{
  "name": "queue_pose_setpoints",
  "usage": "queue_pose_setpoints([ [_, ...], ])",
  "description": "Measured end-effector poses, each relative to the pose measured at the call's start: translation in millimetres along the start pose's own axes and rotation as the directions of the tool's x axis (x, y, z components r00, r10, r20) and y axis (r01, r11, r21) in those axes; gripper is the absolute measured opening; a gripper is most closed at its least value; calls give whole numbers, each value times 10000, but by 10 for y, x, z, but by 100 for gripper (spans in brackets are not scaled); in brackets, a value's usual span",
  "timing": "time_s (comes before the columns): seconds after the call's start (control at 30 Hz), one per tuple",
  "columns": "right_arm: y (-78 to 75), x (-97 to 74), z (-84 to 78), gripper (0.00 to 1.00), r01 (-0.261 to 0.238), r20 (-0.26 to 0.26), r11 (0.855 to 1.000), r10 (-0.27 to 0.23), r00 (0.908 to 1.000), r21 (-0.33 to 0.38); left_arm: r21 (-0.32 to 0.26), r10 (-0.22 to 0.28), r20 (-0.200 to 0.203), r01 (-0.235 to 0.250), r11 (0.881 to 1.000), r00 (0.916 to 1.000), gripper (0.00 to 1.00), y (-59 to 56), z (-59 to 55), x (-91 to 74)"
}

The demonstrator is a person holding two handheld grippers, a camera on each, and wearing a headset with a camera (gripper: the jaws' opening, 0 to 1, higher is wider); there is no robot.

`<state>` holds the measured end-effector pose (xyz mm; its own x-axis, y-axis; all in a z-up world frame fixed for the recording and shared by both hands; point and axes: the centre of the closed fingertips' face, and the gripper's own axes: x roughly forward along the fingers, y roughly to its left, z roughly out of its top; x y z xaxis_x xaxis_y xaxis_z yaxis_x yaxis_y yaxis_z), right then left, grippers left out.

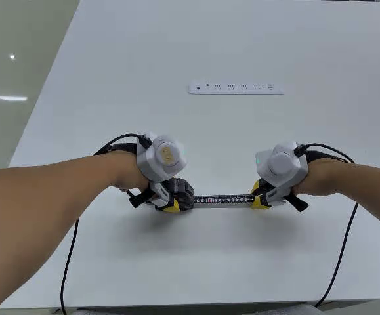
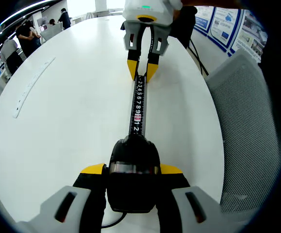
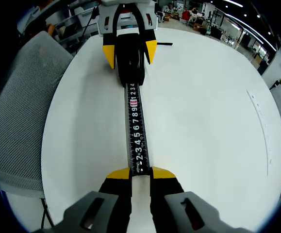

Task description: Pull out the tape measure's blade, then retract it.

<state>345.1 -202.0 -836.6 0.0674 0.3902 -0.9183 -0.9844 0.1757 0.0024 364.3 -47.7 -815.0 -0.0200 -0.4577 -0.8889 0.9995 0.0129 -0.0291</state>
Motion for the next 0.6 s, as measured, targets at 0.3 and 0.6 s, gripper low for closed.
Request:
queue_pose_setpoints([
  [0.3,0,-6,-13,12,-61,-31,10000,61,10000,-19,-19,-5,11,5,10000,10000,36,-6,-4,-6],
  [0.6,-8,-12,-29,12,-67,-47,10000,67,10000,-2,-41,-11,18,11,10000,10000,36,-9,-6,-10],
])
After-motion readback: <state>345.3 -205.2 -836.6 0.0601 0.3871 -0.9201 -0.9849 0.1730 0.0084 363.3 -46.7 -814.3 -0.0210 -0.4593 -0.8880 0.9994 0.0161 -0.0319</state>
